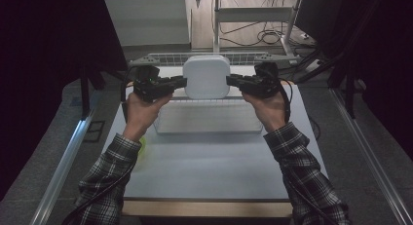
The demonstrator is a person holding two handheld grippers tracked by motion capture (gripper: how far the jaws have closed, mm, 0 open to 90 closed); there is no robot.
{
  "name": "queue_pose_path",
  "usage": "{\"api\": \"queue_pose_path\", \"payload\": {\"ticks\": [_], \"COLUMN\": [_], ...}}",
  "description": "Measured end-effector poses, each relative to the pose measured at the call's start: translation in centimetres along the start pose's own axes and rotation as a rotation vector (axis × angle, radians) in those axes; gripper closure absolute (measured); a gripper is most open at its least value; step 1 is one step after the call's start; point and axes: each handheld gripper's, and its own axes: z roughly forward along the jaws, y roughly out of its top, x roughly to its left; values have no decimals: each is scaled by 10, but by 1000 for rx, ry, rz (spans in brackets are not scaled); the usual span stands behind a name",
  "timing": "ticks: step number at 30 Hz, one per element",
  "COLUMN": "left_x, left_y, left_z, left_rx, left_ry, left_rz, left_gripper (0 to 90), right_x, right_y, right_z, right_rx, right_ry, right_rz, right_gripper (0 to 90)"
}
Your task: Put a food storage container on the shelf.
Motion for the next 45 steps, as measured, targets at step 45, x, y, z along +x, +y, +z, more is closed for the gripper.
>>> {"api": "queue_pose_path", "payload": {"ticks": [45], "left_x": [22], "left_y": [-1], "left_z": [45], "left_rx": [-17], "left_ry": [5], "left_rz": [-57], "left_gripper": [526], "right_x": [-27], "right_y": [3], "right_z": [37], "right_rx": [-2], "right_ry": [-106], "right_rz": [-6], "right_gripper": [582]}}
